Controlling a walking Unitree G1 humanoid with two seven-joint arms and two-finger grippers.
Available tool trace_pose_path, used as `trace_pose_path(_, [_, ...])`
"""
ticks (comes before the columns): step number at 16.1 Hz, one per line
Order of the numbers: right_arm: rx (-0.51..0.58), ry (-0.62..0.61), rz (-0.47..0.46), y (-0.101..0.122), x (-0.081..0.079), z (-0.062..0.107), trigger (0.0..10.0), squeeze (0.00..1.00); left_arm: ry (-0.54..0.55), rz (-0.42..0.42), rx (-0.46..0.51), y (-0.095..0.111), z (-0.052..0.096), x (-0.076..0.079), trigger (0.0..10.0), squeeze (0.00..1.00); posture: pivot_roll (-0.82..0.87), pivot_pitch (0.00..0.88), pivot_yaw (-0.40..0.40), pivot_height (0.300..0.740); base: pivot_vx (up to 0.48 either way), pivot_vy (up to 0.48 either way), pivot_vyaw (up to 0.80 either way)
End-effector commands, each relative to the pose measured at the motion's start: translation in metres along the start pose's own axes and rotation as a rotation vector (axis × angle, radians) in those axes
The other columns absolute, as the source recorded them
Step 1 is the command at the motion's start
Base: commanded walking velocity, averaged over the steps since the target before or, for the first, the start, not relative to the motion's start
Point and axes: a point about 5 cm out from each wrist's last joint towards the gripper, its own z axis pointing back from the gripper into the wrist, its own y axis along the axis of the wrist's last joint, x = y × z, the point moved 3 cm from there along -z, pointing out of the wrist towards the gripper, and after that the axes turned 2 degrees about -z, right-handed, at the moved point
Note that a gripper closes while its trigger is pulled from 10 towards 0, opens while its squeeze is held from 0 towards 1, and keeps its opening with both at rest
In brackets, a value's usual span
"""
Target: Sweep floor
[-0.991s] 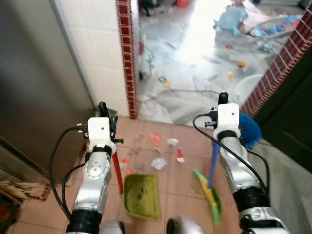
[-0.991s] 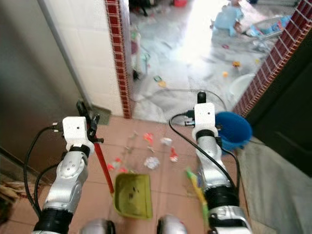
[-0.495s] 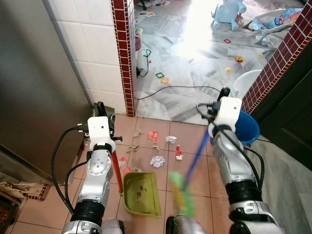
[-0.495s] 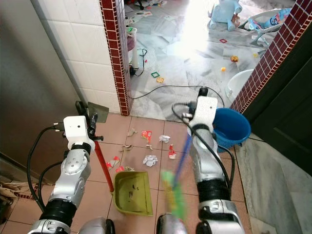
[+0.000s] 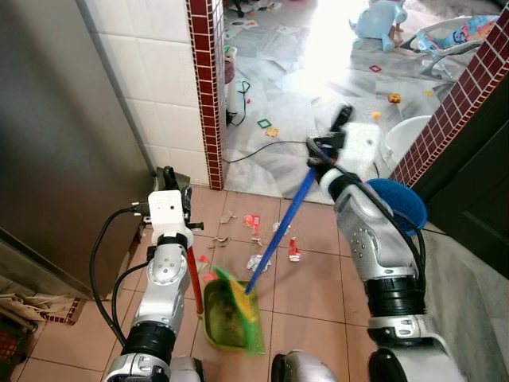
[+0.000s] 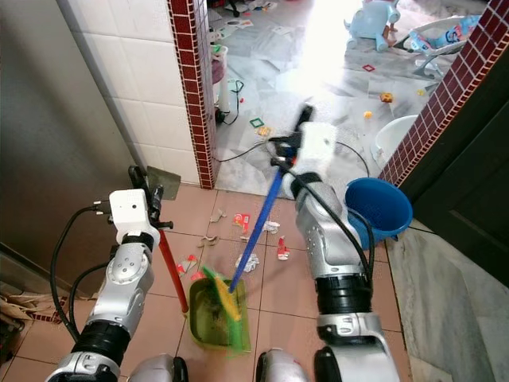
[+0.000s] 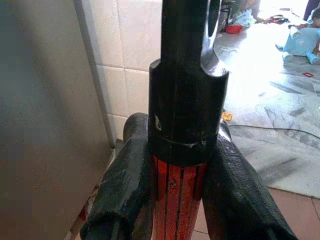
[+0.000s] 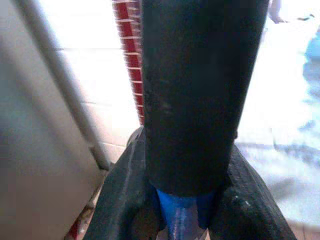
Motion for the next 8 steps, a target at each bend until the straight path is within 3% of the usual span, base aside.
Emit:
trace_pose_path(1, [0.102,0.099,0.113,0.032,-0.013,0.000,10.0,0.00,-0.011,0.016,0.028,0.007,-0.004,0.004,10.0,0.00,-0.13,0.067,-0.007,0.740,0.000,0.000,0.00])
trace_pose_path(2, [0.121,0.146,0.152,0.038,-0.016,0.002,10.0,0.00,-0.019,0.044,0.018,0.007,-0.004,0.004,10.0,0.00,-0.12,0.063,-0.008,0.740,0.000,0.000,0.00])
trace_pose_path(4, [0.198,0.214,0.324,0.051,-0.013,0.012,10.0,0.00,-0.017,0.035,0.017,0.009,-0.005,0.004,10.0,0.00,-0.12,0.062,-0.012,0.740,0.000,0.000,0.00])
trace_pose_path(5, [0.192,0.219,0.390,0.046,0.000,0.020,10.0,0.00,-0.023,0.032,0.027,0.012,-0.006,0.004,10.0,0.00,-0.12,0.061,-0.012,0.740,0.000,0.000,0.00])
trace_pose_path(8, [0.139,0.154,0.424,0.028,0.028,0.031,10.0,0.00,-0.036,0.029,0.025,0.011,-0.004,-0.001,10.0,0.00,-0.11,0.056,-0.006,0.740,0.000,0.000,0.00])
